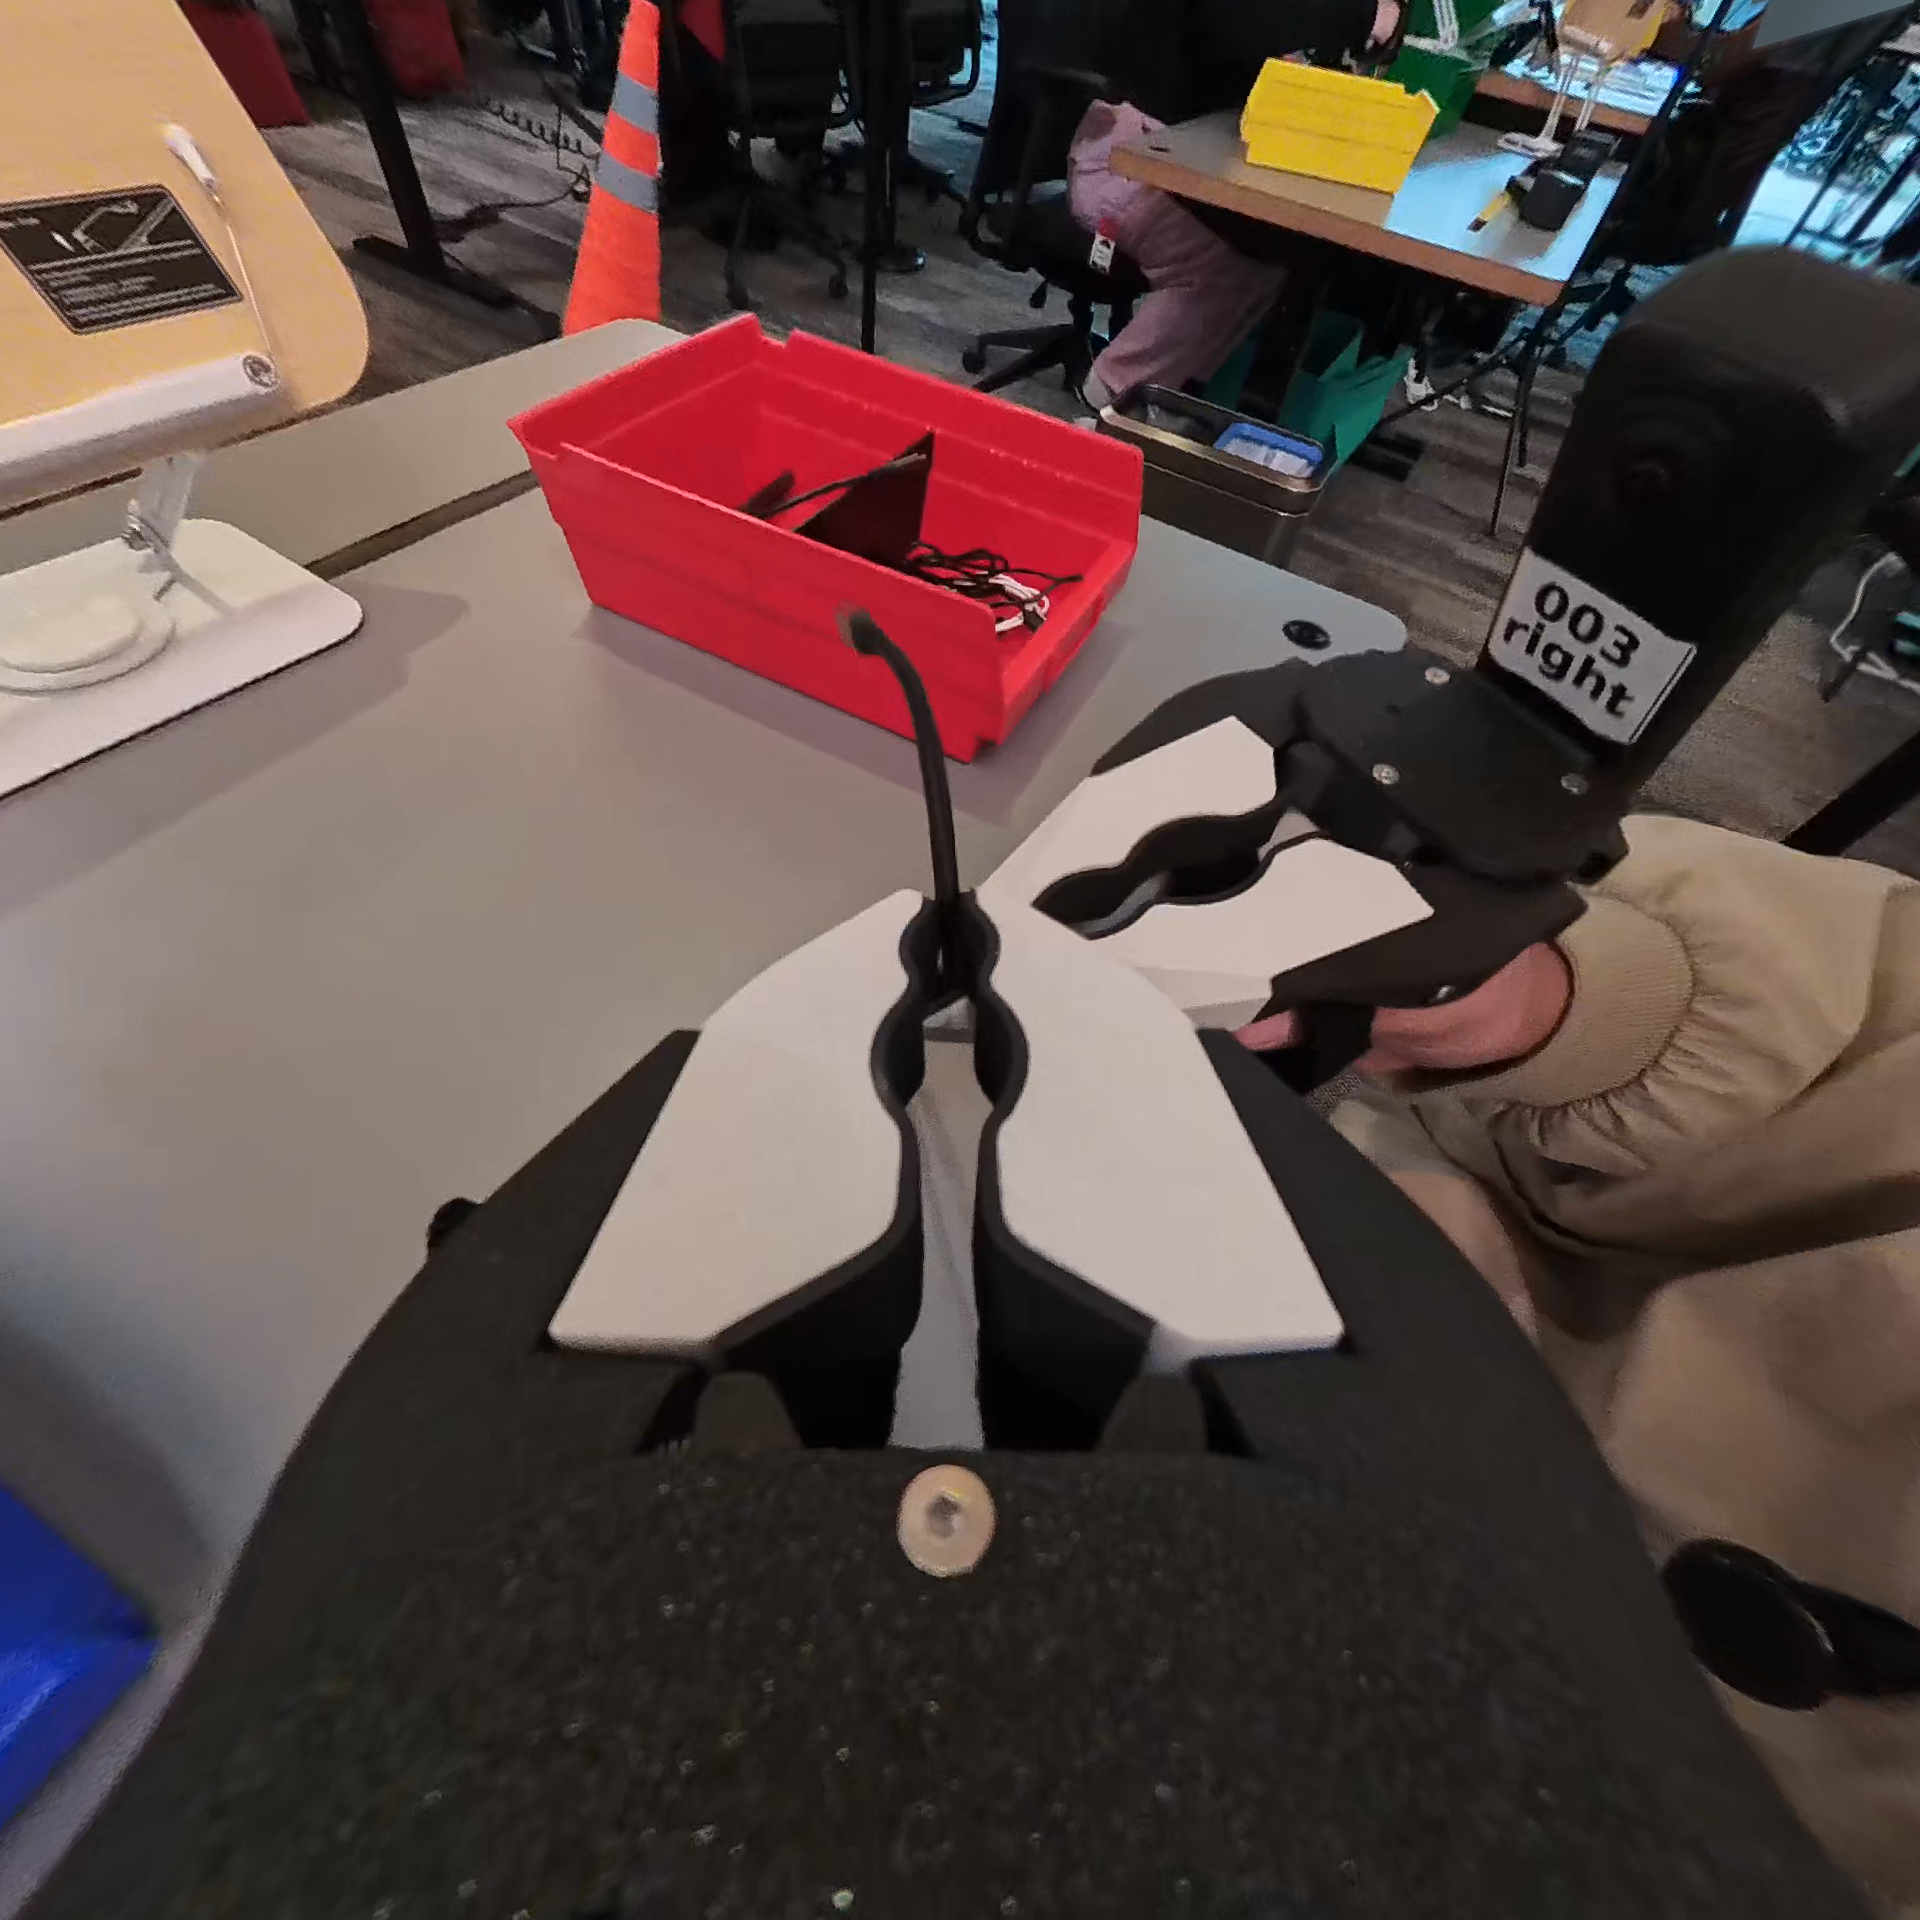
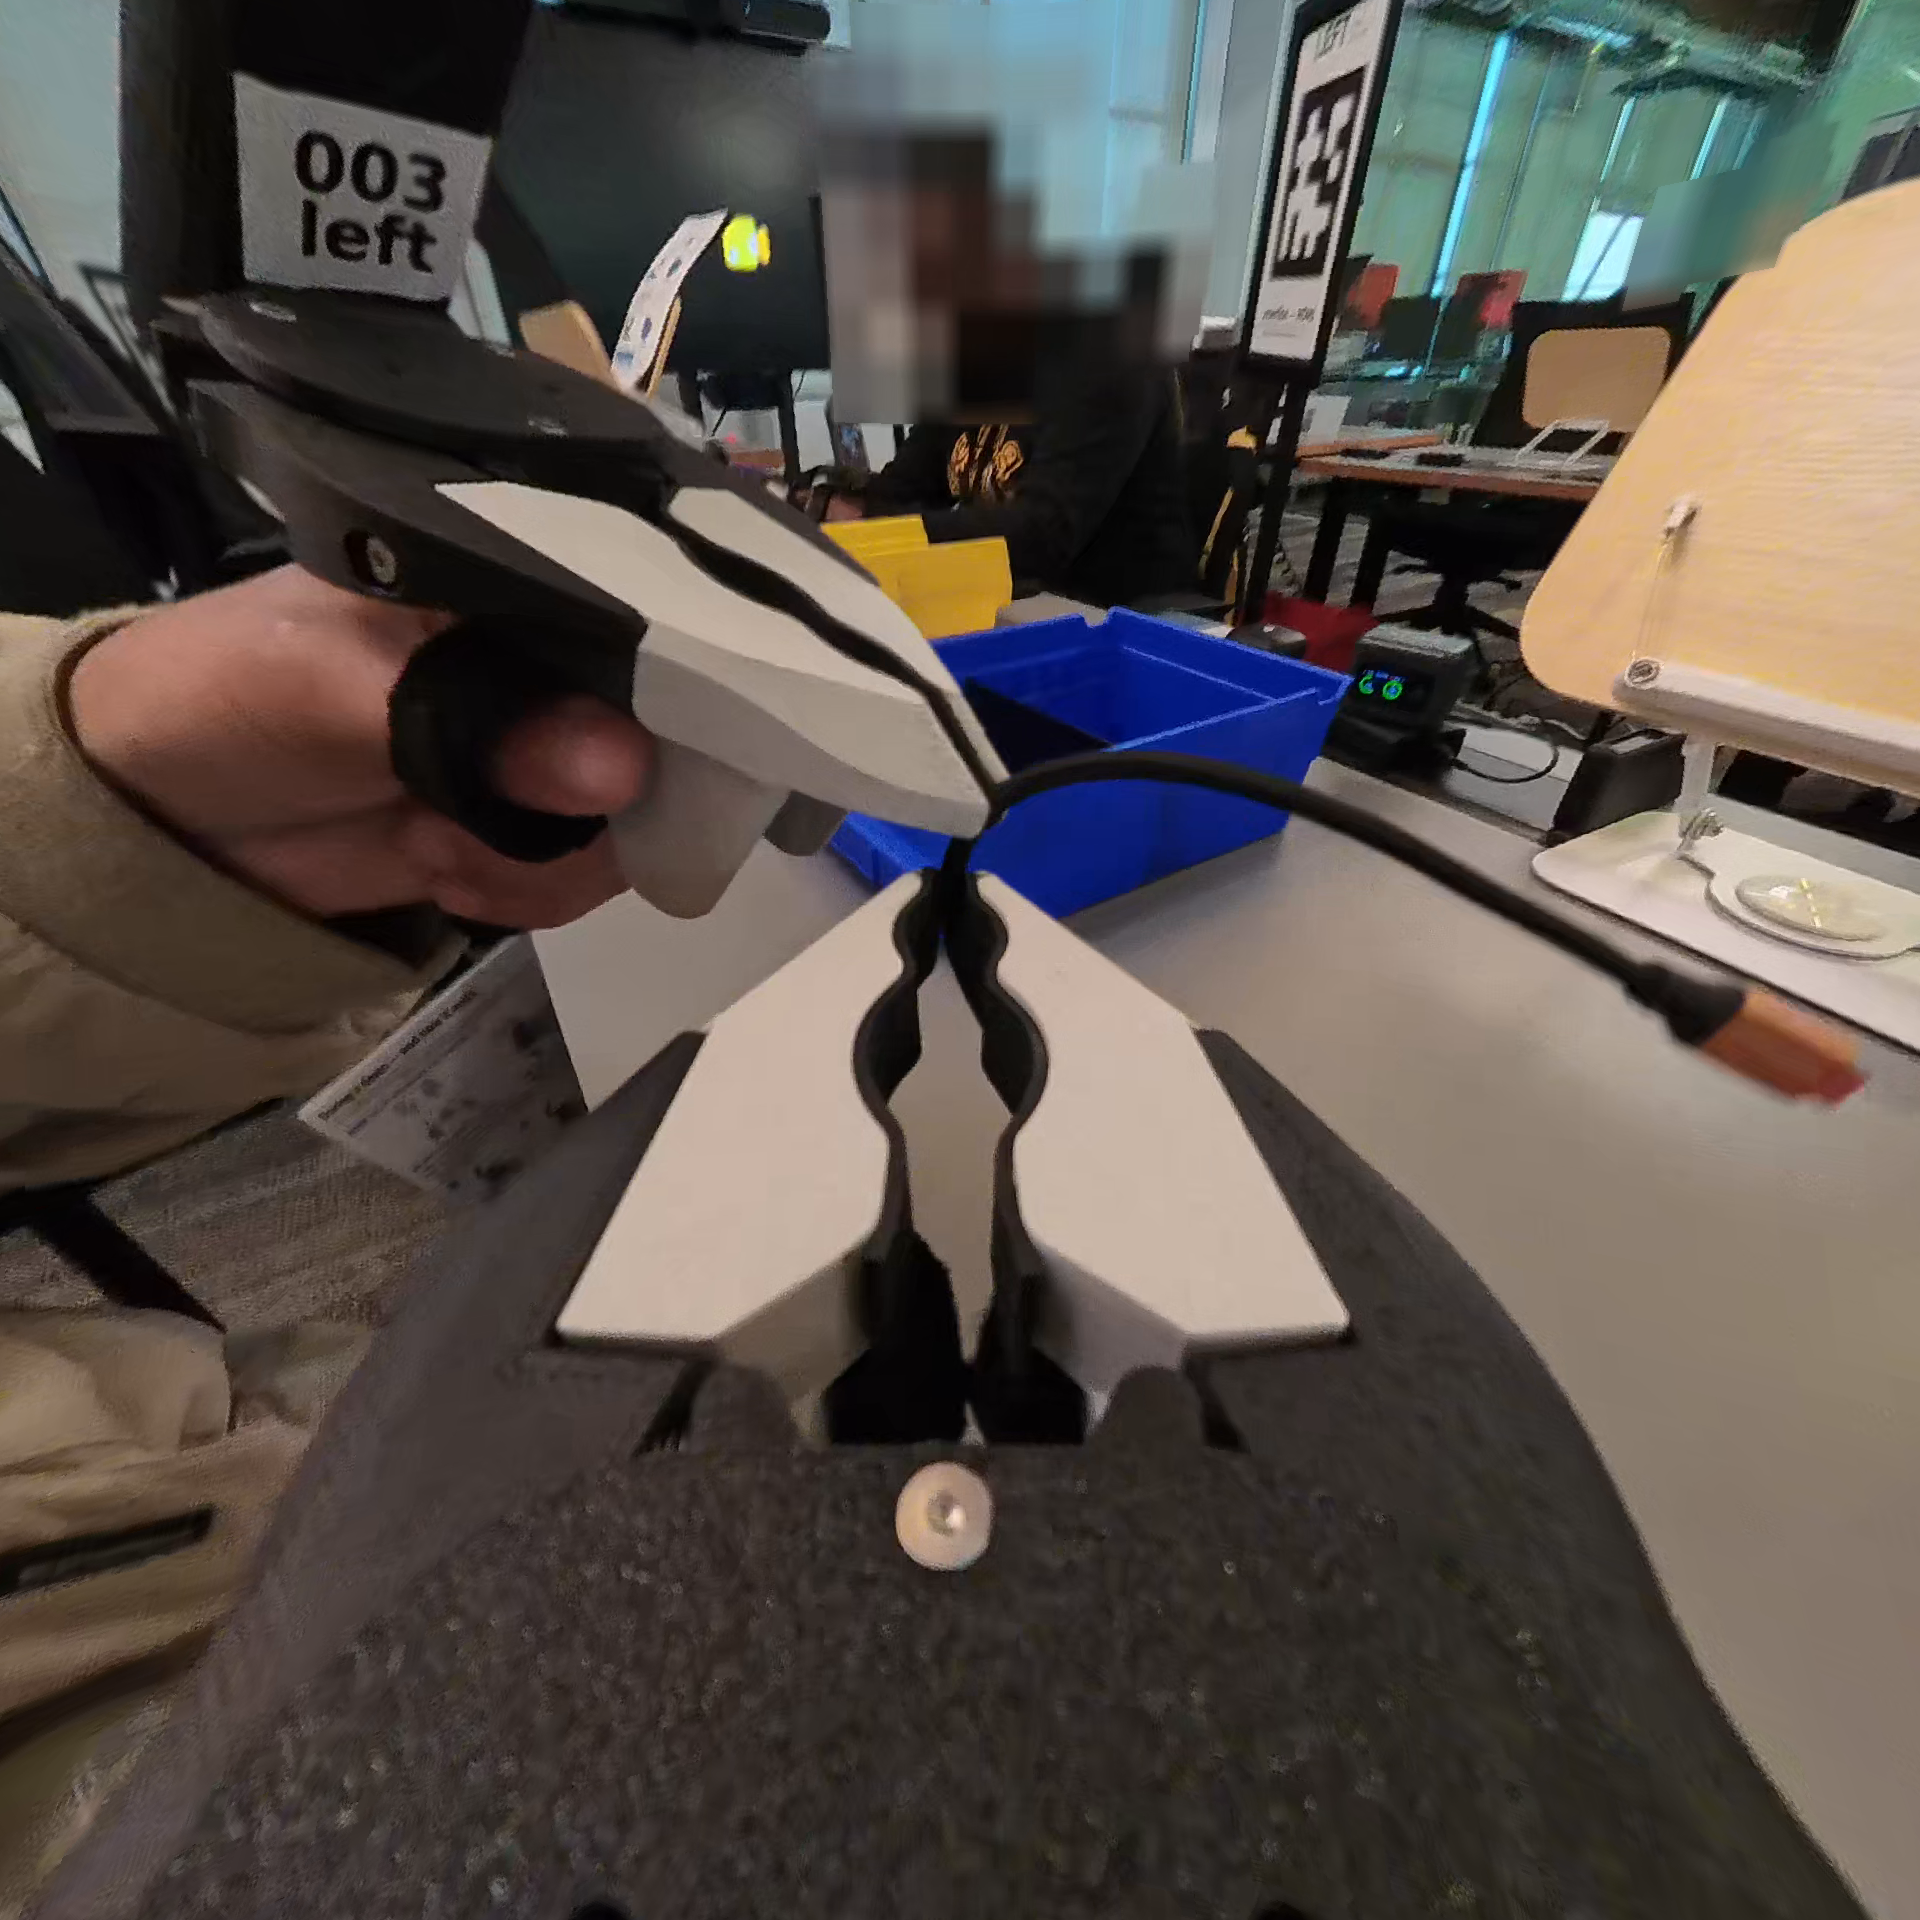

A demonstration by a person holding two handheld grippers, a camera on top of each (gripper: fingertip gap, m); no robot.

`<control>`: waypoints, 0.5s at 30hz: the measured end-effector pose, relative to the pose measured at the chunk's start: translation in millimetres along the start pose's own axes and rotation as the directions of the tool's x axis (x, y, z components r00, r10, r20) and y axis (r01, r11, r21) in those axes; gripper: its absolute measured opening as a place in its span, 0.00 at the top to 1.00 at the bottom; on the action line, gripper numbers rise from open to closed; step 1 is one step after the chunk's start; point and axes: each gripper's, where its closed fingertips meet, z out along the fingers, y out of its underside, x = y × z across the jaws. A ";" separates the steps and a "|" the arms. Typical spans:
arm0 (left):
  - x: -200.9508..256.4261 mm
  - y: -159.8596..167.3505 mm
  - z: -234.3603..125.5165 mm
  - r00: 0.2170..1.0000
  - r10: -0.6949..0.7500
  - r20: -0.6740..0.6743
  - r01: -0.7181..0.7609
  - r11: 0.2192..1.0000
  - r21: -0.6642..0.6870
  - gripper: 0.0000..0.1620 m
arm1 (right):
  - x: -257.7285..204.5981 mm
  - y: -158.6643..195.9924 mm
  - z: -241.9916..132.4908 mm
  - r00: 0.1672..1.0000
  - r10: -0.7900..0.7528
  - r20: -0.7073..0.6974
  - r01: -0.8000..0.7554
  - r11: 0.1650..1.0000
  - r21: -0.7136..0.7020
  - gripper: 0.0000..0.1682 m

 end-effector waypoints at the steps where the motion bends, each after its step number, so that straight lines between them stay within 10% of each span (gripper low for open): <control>1: -1.0 3.6 0.3 1.000 -0.007 0.013 0.007 1.000 0.012 0.97 | 1.7 6.7 -1.2 1.000 -0.016 0.004 0.016 0.999 -0.040 0.99; 9: -6.7 100.7 -16.8 0.983 -0.178 0.045 0.175 0.982 0.069 0.83 | 95.9 -45.7 -78.8 0.972 -0.158 -0.173 0.126 0.975 -0.181 0.99; 15: 7.1 144.0 -11.9 0.963 -0.269 -0.012 0.268 0.962 -0.040 0.83 | 216.5 -28.7 -150.3 0.924 -0.115 -0.366 -0.125 0.812 -0.570 0.99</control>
